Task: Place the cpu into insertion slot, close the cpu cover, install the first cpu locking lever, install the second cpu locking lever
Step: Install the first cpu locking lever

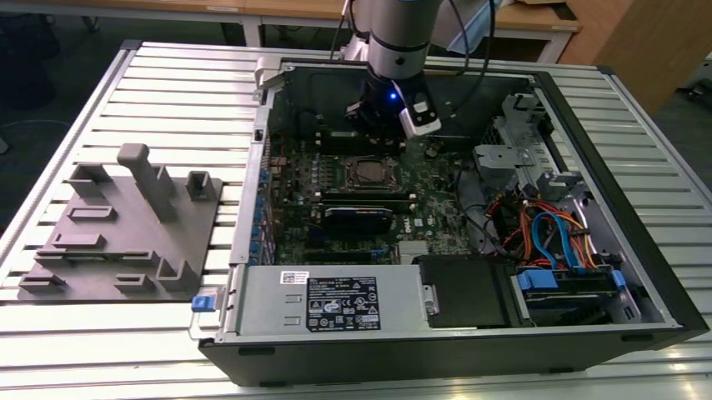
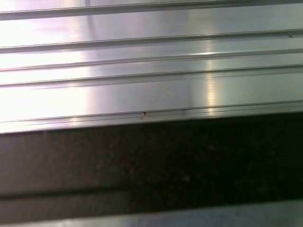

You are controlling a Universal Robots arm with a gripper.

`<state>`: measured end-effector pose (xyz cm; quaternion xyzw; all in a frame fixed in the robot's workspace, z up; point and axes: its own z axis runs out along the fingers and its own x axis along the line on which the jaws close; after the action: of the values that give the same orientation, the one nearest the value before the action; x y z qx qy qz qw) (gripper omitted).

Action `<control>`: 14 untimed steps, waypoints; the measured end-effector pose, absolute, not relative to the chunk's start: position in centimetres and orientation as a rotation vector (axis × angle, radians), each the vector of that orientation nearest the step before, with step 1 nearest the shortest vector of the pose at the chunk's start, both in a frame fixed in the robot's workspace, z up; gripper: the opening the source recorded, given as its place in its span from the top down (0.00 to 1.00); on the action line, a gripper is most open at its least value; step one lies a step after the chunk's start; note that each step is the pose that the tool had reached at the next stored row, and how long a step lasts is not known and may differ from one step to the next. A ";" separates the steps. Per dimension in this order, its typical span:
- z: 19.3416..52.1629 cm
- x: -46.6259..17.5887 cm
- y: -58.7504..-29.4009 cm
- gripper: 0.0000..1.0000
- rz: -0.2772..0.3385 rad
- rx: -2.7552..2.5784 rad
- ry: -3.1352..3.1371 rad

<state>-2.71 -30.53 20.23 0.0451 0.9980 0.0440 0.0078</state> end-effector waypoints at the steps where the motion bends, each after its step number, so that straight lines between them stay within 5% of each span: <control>1: 20.2 -2.7 -30.5 0.90 0.137 0.141 3.120; 14: 20.4 -2.7 -30.5 0.90 0.136 0.141 3.120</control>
<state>-2.71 -30.54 20.37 0.0451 0.9980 0.0436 0.0078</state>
